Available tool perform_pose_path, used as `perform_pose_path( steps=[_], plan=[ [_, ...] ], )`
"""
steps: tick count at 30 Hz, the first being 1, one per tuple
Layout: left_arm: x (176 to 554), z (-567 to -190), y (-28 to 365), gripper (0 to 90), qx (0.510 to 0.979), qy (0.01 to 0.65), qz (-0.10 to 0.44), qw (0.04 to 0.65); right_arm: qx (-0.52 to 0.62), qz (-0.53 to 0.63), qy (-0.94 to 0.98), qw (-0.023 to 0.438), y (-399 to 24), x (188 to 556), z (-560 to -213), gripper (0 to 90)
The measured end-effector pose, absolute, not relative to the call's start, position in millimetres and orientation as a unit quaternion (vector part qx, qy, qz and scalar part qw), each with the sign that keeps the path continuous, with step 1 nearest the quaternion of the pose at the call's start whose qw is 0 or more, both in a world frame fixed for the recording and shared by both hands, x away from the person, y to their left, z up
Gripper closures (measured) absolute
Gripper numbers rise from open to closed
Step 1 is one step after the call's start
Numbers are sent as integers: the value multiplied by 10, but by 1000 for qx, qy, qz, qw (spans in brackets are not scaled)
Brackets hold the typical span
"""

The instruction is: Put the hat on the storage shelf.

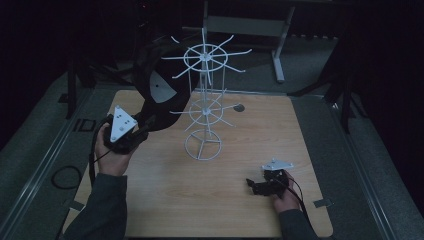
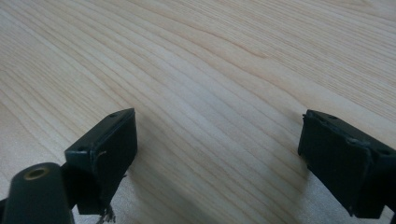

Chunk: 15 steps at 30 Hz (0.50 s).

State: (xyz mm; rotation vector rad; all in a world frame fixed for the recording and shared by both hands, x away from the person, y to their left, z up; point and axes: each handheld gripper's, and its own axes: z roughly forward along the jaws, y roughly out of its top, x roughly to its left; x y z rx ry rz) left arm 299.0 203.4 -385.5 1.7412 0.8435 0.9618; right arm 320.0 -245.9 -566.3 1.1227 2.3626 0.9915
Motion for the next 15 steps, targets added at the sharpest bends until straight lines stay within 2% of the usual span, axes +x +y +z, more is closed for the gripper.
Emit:
perform_pose_path(
  steps=[5, 15],
  plan=[
    [2971, -3838, 2053, 517, 706, 351, 386, 480, 395, 349, 832, 171, -2460, 3200, -5663, 117],
    [2923, -3803, 2090, 368, 706, 358, 354, 498, 395, 349, 832, 172, -2460, 3201, -5662, 117]
  ],
)
